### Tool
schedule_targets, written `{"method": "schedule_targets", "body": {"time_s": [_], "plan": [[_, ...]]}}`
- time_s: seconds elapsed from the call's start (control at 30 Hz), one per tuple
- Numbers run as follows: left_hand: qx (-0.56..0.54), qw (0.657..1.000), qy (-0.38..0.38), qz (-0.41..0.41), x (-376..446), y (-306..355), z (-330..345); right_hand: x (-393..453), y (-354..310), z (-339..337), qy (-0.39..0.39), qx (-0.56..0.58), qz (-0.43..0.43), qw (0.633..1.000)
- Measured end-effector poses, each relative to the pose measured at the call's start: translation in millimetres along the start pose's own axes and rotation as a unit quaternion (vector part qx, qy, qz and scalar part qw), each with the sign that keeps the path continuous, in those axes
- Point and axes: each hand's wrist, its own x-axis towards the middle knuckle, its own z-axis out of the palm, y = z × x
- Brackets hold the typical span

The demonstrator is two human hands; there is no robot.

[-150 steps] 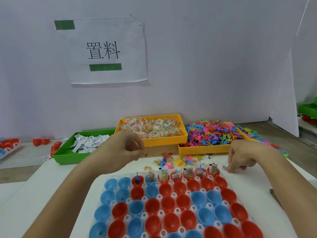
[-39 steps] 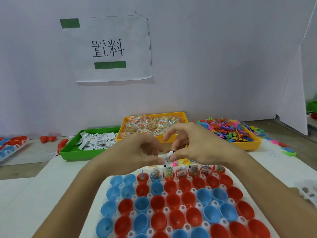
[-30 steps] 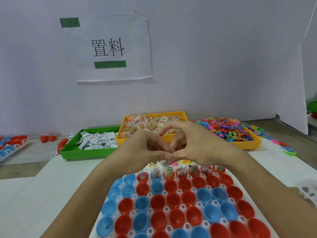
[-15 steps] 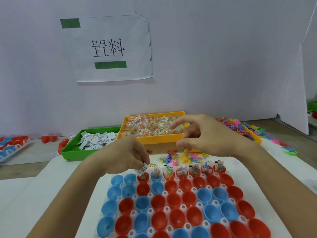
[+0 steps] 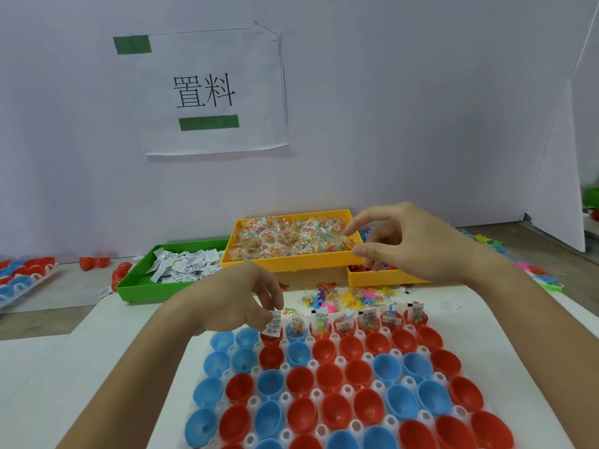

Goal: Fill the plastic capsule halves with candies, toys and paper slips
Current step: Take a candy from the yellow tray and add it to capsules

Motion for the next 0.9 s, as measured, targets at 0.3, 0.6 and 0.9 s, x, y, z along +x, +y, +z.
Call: {"method": "schedule_targets", "body": {"time_s": [0.3,0.6,0.9], "plan": [[0.055,0.998,-0.012,0.003,3.9,-2.8,2.1,-0.6,3.3,-1.5,-0.003,-0.021,-0.001,1.0],[0.095,0.995,-0.034,-0.001,3.4,-4.9,-0.6,-0.3,6.3,-4.9,-0.006,-0.019,0.003,1.0],[0.071,0.997,-0.035,-0.011,5.4,-2.8,3.0,0.6,8.3,-5.3,-0.009,-0.026,0.003,1.0]]}}
